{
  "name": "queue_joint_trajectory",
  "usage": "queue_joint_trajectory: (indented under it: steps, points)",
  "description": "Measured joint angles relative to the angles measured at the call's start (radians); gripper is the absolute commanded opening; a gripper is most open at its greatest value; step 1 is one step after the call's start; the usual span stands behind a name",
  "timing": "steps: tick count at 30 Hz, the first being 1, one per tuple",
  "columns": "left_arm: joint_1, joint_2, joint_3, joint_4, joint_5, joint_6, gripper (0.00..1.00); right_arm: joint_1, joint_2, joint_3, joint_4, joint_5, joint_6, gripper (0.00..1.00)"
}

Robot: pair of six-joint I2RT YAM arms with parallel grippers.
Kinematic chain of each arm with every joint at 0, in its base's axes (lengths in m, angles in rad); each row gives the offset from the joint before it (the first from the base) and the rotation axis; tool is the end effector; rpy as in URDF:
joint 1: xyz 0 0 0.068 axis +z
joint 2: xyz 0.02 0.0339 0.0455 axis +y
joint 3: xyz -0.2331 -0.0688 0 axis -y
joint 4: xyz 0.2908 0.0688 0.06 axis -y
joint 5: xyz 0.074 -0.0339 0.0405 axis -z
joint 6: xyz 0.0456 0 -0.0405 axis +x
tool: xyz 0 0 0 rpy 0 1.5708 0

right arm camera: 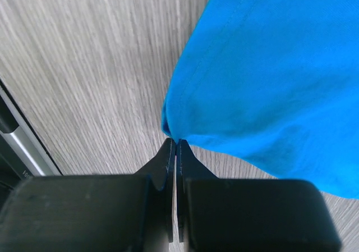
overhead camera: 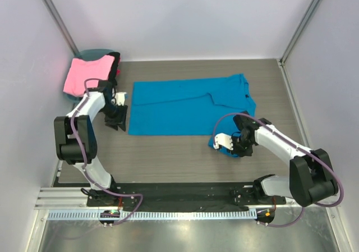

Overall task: Fold and stack the t-shirts
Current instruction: Fold the tshirt

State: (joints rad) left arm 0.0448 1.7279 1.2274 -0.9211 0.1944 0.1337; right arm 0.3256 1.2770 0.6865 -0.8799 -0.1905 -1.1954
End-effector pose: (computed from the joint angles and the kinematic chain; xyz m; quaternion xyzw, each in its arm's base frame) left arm 0.3581 0.0072 0.1394 0.0513 0.9912 -0.0898 0.0825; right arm 0.2240 0.0847 0.1064 -0.6888 0.7170 0.0651 0.0853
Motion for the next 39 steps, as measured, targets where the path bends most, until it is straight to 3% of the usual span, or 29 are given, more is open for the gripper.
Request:
queue_joint_trajectory:
  steps: [12, 19, 32, 35, 39]
  points:
    - [-0.002, 0.177, 0.045, -0.001, 0.066, -0.016, 0.47, 0.000, 0.066, 0.056, 0.020, 0.025, 0.040, 0.01]
    - [-0.021, 0.205, 0.082, 0.008, 0.073, -0.029, 0.38, 0.000, 0.066, 0.058, 0.027, 0.029, 0.049, 0.01]
    - [-0.072, 0.206, 0.077, 0.003, 0.079, -0.026, 0.35, 0.000, 0.066, 0.058, 0.051, 0.032, 0.078, 0.01]
    - [-0.074, 0.206, 0.073, 0.002, 0.077, -0.026, 0.25, 0.000, 0.066, 0.058, 0.056, 0.032, 0.082, 0.01]
    - [-0.076, 0.206, 0.059, -0.006, 0.067, -0.021, 0.02, 0.000, 0.066, 0.058, 0.069, 0.034, 0.100, 0.01]
